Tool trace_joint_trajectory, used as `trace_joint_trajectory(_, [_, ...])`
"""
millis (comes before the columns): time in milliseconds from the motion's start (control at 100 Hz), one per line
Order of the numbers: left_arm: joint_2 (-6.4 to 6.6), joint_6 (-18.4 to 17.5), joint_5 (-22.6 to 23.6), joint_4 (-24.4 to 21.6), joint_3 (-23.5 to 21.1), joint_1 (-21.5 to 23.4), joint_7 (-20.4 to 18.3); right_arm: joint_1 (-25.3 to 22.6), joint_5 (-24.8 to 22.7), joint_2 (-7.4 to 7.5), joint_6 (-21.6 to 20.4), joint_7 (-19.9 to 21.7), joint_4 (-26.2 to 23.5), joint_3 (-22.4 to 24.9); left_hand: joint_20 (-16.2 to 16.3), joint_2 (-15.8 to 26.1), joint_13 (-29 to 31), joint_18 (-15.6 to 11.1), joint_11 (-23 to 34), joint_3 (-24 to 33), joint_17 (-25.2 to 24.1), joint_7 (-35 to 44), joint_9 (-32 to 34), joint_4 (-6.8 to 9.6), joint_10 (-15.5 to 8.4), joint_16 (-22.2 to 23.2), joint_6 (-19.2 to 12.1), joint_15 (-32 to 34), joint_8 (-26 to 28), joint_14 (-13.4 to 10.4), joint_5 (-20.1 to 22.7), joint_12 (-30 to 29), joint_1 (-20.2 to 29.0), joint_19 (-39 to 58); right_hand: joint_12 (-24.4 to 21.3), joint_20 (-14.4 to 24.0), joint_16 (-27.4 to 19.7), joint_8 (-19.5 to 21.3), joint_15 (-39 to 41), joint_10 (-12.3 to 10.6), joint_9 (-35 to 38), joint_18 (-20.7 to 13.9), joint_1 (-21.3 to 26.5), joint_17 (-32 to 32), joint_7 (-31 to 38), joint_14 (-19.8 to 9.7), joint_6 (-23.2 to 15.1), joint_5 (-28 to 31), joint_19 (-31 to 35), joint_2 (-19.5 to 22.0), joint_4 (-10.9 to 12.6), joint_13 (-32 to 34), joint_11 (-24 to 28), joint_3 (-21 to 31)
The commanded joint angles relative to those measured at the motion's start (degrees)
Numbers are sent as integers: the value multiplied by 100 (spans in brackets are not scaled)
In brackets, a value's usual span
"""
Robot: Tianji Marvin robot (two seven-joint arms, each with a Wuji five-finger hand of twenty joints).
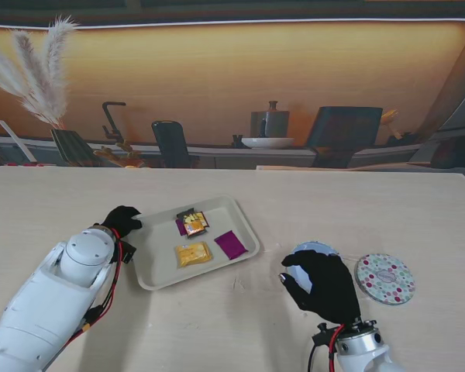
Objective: Pour cookies into a cookie box
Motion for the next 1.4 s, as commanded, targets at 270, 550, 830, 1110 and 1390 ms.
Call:
trace_joint_trajectory(270, [-202, 48, -446, 127, -13, 408, -228, -31, 44, -27, 94, 102, -24, -27, 929, 627, 101, 2712, 466, -979, 1013, 1738, -98, -340, 256, 1051, -848, 930, 838, 970, -204, 1223, 1278, 2148, 7, -58, 7, -434, 59, -60, 121, 106, 387, -2, 386, 119, -190, 14, 92, -117, -279, 111, 49, 314])
trace_joint_trajectory(550, [-150, 76, -380, -12, -97, 505, -329, -21, 89, -33, 100, 125, -26, -28, 779, 970, -124, 2477, 77, -1324, 961, 1762, -329, -522, 96, 772, -955, 211, 485, 875, -490, 1203, 1277, 1760, 2, -66, 3, -666, 54, -56, 146, 113, 381, -10, 576, 125, -187, 11, 95, -85, -356, 106, 39, 355])
trace_joint_trajectory(830, [-184, 80, -525, -392, -330, 715, -148, -16, 144, -36, 78, 199, -34, -14, 814, 942, -96, 2699, 462, -1276, 959, 1877, -310, -455, 207, 618, -898, 430, 699, 1021, -422, 1058, 1278, 1944, -6, -71, -1, -678, 40, -43, 132, 116, 285, -23, 526, 137, -160, 28, 88, -46, -299, 81, 19, 270])
trace_joint_trajectory(1110, [-223, 162, -520, -583, -330, 775, 38, -12, 159, -35, 57, 217, -36, -26, 1144, 692, 161, 3107, 674, -1053, 1141, 1882, -103, -270, 420, 846, -840, 842, 855, 1249, -254, 1327, 1278, 2376, -7, -73, 0, -537, 36, -37, 122, 114, 190, -46, 366, 137, -147, 73, 80, -5, -158, 72, 12, 160])
trace_joint_trajectory(1390, [-399, 110, -844, -691, -337, 854, 618, -6, 183, -38, 62, 235, -38, -36, 1320, 597, 109, 3155, 699, -960, 1068, 1824, -102, -279, 453, 966, -802, 999, 874, 1312, -191, 1420, 1277, 2479, -8, -75, -1, -440, 26, -29, 90, 114, 115, -57, 287, 127, -132, 93, 73, 4, -104, 49, 3, 103])
